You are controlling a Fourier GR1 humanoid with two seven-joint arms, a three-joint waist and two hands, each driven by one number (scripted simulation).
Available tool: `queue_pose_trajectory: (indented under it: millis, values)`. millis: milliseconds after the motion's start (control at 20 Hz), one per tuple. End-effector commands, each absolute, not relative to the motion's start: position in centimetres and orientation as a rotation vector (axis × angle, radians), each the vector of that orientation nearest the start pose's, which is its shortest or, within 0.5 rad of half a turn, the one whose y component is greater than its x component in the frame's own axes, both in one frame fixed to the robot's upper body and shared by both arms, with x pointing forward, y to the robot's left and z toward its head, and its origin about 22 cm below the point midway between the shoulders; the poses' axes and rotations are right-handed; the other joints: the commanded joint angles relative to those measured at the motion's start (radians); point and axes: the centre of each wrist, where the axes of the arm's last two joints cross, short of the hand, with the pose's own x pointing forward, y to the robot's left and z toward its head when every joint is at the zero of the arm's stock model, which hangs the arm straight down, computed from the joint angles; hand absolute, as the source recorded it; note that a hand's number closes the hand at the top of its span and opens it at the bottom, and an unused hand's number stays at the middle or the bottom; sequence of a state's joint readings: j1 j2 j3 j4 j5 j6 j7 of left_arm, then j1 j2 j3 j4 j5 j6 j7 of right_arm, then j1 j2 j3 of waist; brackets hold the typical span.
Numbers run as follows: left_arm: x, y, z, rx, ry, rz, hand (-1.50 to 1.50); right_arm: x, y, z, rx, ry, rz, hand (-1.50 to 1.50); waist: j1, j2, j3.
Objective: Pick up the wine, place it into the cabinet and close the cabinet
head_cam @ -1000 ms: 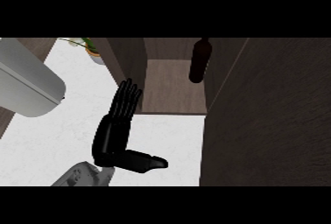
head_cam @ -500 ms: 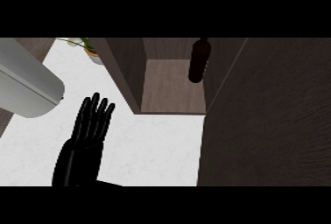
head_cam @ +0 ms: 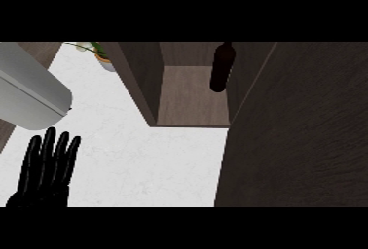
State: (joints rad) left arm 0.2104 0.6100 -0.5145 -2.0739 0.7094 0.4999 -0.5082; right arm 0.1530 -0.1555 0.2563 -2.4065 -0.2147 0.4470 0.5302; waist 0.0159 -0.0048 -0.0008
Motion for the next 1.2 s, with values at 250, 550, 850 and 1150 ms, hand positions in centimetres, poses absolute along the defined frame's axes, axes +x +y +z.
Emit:
queue_pose_trajectory:
  millis: [250,550,850,1150]
  values:
    - [11.5,28.1,9.2,-0.199,-1.937,0.232,-1.5,11.3,-16.0,17.8,0.594,-1.668,0.723,1.5,0.003,-0.004,-0.001]
    - [10.2,32.0,8.4,-0.17,-1.942,0.23,-1.5,11.6,-11.4,18.5,0.558,-1.722,0.776,1.5,0.007,-0.004,-0.002]
    - [9.6,33.8,9.9,-0.196,-1.968,0.203,-1.5,14.6,-6.7,19.0,0.443,-1.781,0.816,1.5,0.028,0.0,-0.002]
    - [9.3,36.8,10.1,-0.209,-1.958,0.208,-1.5,16.8,-3.2,19.6,0.408,-1.764,0.776,1.5,0.019,0.001,-0.001]
